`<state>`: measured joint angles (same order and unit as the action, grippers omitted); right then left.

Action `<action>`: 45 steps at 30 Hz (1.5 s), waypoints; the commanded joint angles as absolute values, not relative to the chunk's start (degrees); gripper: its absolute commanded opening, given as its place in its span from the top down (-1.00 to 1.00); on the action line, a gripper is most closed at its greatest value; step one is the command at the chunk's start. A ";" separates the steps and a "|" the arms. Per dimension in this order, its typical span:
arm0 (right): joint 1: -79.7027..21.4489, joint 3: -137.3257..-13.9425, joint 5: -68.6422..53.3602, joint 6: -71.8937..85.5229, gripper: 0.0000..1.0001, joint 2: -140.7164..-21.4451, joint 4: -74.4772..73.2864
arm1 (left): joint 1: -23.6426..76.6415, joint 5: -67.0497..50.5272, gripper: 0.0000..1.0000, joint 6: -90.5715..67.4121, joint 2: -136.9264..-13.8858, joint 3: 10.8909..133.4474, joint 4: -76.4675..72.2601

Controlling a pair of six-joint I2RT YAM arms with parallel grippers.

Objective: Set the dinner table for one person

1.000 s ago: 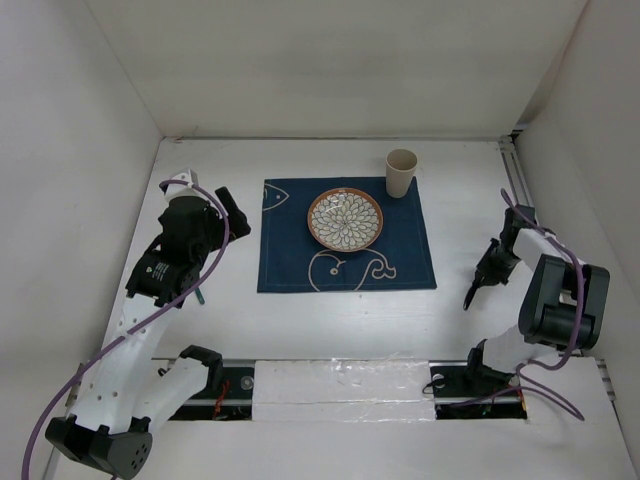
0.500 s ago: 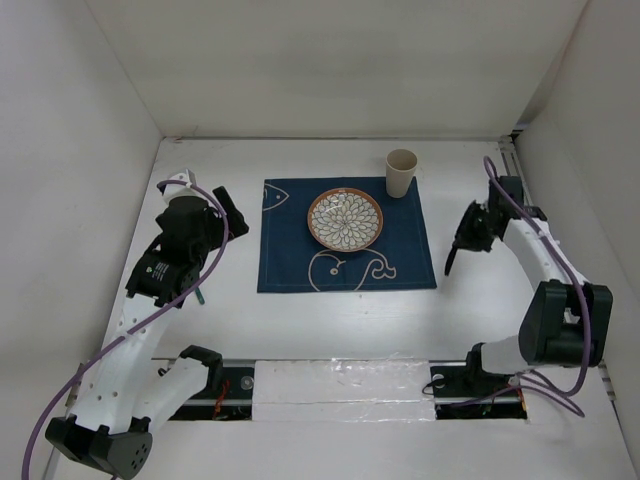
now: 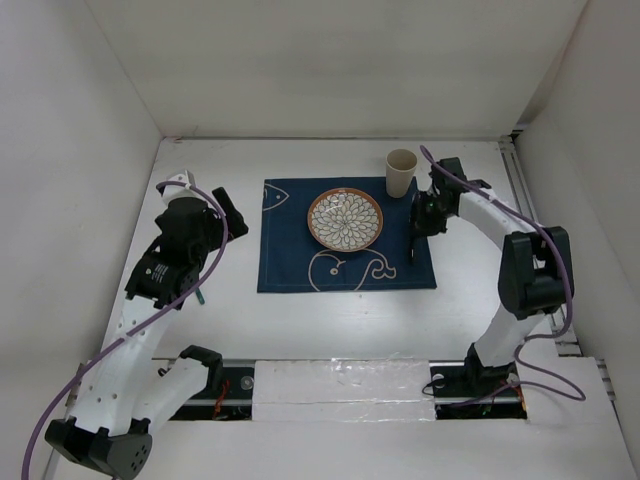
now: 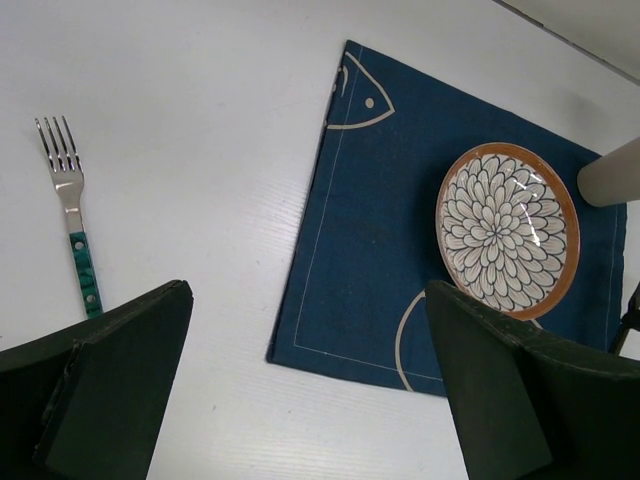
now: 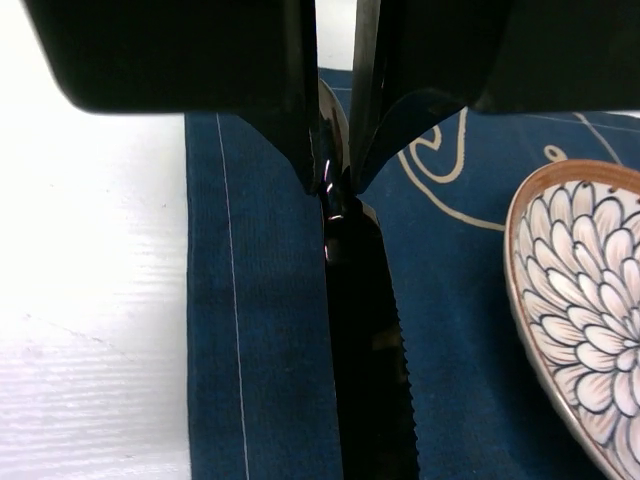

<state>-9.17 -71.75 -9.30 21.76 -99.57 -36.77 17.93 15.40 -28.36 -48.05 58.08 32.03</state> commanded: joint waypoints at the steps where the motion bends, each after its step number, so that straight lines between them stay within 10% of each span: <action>1: -10.11 -75.06 -7.73 19.34 1.00 -100.71 -35.51 | 18.19 15.38 -1.00 -28.48 -47.11 57.74 30.59; 21: -12.92 -74.53 -5.54 16.96 0.96 -107.23 -32.17 | 18.19 15.91 -1.00 -28.48 -49.83 57.74 30.59; 27: -13.54 -74.53 -6.06 18.19 -0.46 -104.86 -31.64 | 18.19 17.75 -1.00 -29.00 -51.14 57.74 30.59; 29: -14.15 -74.00 -6.06 18.80 -0.51 -101.62 -31.64 | 16.44 17.75 -1.00 -29.79 -52.81 57.74 31.11; 30: -14.85 -73.39 -6.06 19.33 -0.99 -100.12 -31.12 | 16.44 19.49 -1.00 -30.40 -53.52 57.74 31.64; 45: -37.78 -50.99 -7.81 28.38 -1.00 -76.20 -7.84 | -17.14 2.64 -1.00 -34.37 -68.71 54.84 30.51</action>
